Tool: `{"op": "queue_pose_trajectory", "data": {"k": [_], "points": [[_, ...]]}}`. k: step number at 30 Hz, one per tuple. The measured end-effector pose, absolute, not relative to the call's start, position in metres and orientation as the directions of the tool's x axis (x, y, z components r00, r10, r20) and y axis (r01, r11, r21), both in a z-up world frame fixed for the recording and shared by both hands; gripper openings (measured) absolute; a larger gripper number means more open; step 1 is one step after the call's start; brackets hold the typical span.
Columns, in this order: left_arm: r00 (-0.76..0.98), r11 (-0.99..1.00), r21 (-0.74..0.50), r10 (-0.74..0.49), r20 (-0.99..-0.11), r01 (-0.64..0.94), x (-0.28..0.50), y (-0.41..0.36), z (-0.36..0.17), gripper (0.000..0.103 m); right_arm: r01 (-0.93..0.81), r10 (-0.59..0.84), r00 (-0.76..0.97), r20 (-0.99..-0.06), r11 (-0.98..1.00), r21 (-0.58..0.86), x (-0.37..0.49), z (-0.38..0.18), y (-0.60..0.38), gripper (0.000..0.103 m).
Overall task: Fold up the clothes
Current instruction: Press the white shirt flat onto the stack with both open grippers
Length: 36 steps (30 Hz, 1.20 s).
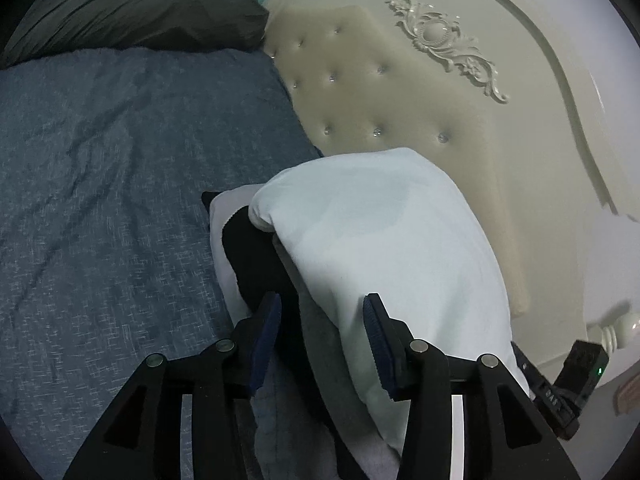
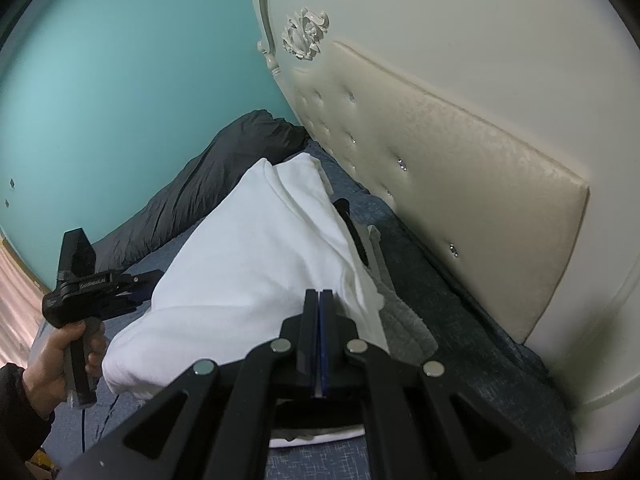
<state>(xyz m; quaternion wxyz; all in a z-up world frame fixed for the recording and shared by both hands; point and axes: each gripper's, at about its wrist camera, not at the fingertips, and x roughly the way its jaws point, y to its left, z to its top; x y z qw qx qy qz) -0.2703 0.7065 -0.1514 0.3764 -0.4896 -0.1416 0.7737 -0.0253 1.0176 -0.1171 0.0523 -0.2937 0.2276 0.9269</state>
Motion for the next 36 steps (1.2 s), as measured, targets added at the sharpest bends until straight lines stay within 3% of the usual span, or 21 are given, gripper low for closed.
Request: {"op": "queue_pose_trajectory", "data": {"k": [4,5,6,9,12,23,26,36], "points": [[-0.208,-0.662,-0.616,0.735,-0.645,-0.428,-0.278,0.709,-0.158,0.046,-0.225,-0.037,-0.823,-0.567,-0.896,0.384,-0.023,-0.117,1.017,0.000],[-0.203,-0.657,-0.620,0.739,-0.642,-0.429,-0.279,0.709,-0.159,0.043,-0.224,-0.036,-0.823,-0.567,-0.897,0.382,-0.023,-0.117,1.017,0.000],[-0.192,-0.646,-0.628,0.748,-0.636,-0.435,-0.280,0.711,-0.160,0.030,-0.221,-0.037,-0.823,-0.566,-0.898,0.381,-0.024,-0.117,1.017,0.000],[-0.191,-0.643,-0.621,0.747,-0.636,-0.448,-0.282,0.713,-0.157,0.014,-0.214,-0.042,-0.825,-0.563,-0.899,0.382,-0.023,-0.118,1.017,0.000],[-0.203,-0.643,-0.625,0.751,-0.629,-0.444,-0.286,0.710,-0.152,0.010,-0.211,-0.041,-0.826,-0.563,-0.903,0.375,-0.023,-0.119,1.016,0.000],[-0.227,-0.686,-0.601,0.715,-0.661,-0.410,-0.295,0.697,-0.151,0.011,-0.208,-0.045,-0.824,-0.564,-0.903,0.375,-0.024,-0.120,1.017,0.000],[-0.246,-0.688,-0.613,0.719,-0.651,-0.388,-0.288,0.685,-0.146,0.023,-0.211,-0.039,-0.828,-0.560,-0.903,0.375,-0.023,-0.118,1.016,0.000],[-0.167,-0.581,-0.526,0.754,-0.635,-0.622,-0.200,0.715,-0.111,0.028,-0.223,-0.018,-0.838,-0.546,-0.901,0.373,-0.019,-0.112,1.015,0.000]]}}
